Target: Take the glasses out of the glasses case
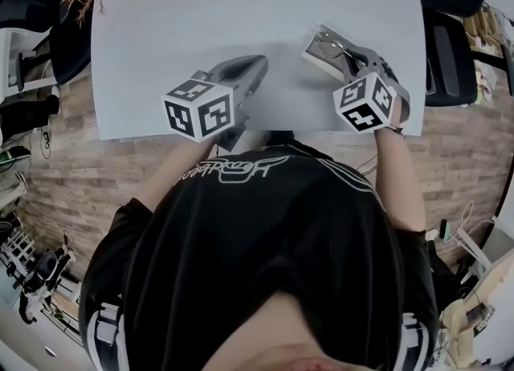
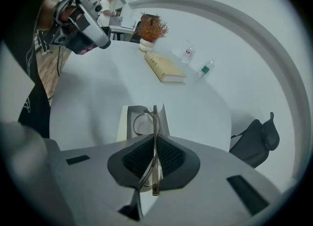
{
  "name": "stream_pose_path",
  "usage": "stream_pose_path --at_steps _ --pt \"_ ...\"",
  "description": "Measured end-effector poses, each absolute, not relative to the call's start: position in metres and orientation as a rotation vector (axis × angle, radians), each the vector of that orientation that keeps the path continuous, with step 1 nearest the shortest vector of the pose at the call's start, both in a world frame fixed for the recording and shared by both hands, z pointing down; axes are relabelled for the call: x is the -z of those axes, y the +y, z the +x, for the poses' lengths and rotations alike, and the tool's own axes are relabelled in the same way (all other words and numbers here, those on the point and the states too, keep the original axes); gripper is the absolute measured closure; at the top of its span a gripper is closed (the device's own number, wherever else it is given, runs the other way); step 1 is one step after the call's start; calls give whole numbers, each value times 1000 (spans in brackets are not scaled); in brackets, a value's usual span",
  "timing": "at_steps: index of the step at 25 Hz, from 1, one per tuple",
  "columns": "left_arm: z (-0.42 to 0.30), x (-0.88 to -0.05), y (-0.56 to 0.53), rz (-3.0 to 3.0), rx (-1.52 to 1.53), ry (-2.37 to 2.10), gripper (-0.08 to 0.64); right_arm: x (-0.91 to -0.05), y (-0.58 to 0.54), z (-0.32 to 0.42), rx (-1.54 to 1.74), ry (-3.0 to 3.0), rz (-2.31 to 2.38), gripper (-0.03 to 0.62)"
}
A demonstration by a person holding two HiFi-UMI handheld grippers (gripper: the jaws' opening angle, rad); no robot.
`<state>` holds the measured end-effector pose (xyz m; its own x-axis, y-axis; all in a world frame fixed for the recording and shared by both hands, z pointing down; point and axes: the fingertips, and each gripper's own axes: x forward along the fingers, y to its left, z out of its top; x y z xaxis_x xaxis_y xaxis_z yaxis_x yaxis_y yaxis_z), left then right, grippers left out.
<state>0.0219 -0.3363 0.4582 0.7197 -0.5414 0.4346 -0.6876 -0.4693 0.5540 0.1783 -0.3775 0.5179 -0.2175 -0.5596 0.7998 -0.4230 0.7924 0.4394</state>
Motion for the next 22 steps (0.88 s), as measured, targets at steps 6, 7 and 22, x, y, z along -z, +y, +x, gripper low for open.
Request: stream_pose_path --at_steps 6,7,22 --pt "14 -439 -323 2218 -235 -908 552 -490 -361 170 145 -1883 820 571" --pt "14 -436 -319 2226 -234 -900 552 -485 -357 169 136 -1893 836 571" --pt "-4 -372 -235 2425 -226 -782 552 -398 -245 129 47 -2085 1126 571"
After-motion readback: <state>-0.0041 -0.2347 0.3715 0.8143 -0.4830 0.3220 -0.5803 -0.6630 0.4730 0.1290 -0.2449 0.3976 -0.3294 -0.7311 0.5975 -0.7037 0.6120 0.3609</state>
